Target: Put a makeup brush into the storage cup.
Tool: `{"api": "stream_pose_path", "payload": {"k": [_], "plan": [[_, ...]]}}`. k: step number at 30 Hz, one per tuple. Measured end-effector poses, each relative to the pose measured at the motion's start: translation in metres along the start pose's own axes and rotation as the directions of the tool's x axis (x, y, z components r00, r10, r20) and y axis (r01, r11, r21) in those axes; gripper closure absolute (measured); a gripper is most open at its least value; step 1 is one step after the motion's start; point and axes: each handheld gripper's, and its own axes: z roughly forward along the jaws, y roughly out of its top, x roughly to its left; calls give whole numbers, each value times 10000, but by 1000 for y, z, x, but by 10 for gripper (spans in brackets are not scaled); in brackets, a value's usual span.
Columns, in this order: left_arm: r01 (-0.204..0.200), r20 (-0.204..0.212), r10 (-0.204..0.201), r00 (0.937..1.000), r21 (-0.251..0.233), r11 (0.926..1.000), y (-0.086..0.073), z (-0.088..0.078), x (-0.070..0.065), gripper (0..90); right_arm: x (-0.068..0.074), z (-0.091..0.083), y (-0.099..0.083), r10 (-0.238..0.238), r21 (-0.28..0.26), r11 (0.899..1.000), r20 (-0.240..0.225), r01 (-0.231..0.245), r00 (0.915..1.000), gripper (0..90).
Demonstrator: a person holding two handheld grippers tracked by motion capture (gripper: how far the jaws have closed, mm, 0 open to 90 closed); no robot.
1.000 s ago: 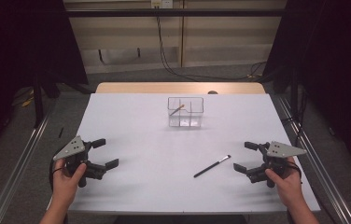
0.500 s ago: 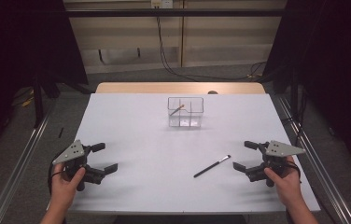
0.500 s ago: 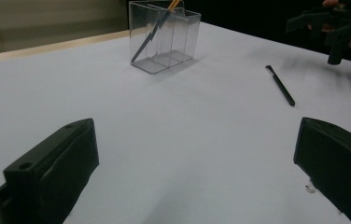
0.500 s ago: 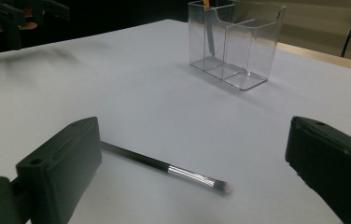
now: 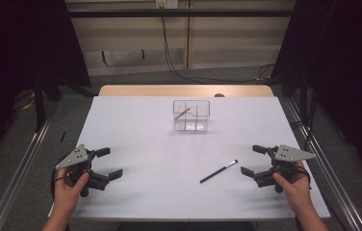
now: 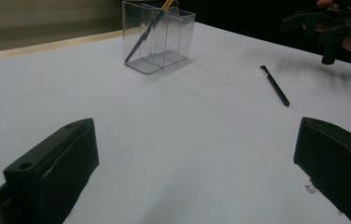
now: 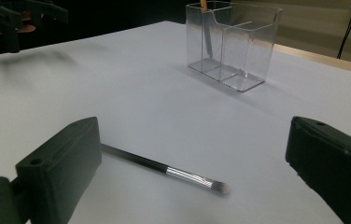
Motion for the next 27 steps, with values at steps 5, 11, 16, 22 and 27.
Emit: {"api": "stream_pose_path", "payload": {"k": [5,11,16,22,27], "plan": [[-3,-44,3,10000,-49,10000,0,-1,0,0,0,3,1,-4,23,10000,14,4,10000,29],[-41,15,41,10000,17,10000,1,0,-1,0,-2,6,2,19,4,10000,8,-19,10000,25],[-141,20,141,9999,51,9999,4,3,-2,0,-2,10,4,28,76,10000,-22,-27,10000,25],[-123,-50,123,9999,100,9999,2,2,-1,0,-2,16,10,-23,113,9999,-73,23,10000,23],[-65,-93,66,9999,106,9999,1,2,0,0,-4,23,13,-9,243,9997,-124,12,9999,23]]}}
